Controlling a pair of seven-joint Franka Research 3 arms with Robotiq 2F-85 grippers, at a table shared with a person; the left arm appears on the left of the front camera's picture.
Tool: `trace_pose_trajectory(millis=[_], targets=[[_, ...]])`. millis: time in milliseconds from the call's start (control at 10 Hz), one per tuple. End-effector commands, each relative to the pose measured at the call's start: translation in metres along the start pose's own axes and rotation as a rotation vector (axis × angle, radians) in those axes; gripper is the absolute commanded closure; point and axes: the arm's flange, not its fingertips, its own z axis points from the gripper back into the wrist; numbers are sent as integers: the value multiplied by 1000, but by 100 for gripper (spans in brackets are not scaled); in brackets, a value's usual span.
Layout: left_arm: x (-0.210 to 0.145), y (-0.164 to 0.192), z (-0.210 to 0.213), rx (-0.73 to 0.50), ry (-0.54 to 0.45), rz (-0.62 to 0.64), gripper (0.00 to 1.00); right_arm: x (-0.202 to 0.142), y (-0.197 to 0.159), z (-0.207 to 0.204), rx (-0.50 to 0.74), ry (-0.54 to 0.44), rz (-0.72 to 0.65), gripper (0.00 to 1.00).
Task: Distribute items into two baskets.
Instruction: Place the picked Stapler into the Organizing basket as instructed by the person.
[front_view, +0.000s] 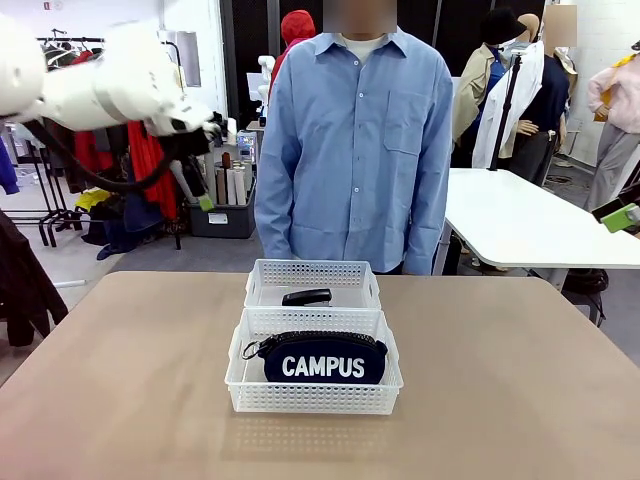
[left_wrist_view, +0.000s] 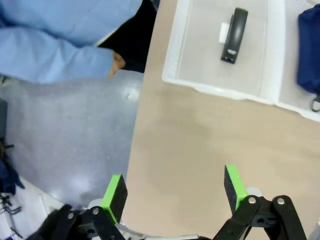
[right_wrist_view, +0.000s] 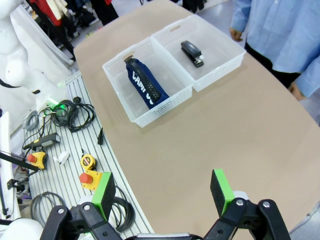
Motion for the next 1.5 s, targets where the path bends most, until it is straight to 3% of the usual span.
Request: trace_pose_trajectory(millis=[0, 200, 400, 500, 700, 1200, 1400], targets=[[-24, -3, 36, -56, -20, 145, 0, 2, 1, 0, 3, -12, 3, 0], [-67, -19, 78, -57, -24, 265, 0, 2, 1, 0, 3, -12, 3, 0], [-109, -39, 85, -93, -70, 385, 0, 2, 1, 0, 3, -12, 3, 0], [-128, -53, 89, -91, -144, 423, 0, 2, 1, 0, 3, -12, 3, 0], [-153, -81, 87, -76, -221, 489, 0, 2, 1, 0, 3, -12, 3, 0], [-213, -110, 124, -15, -437, 631, 0, 2, 1, 0, 3, -12, 3, 0], [-224, -129, 107, -38, -480, 659, 0, 2, 1, 0, 3, -12, 3, 0]])
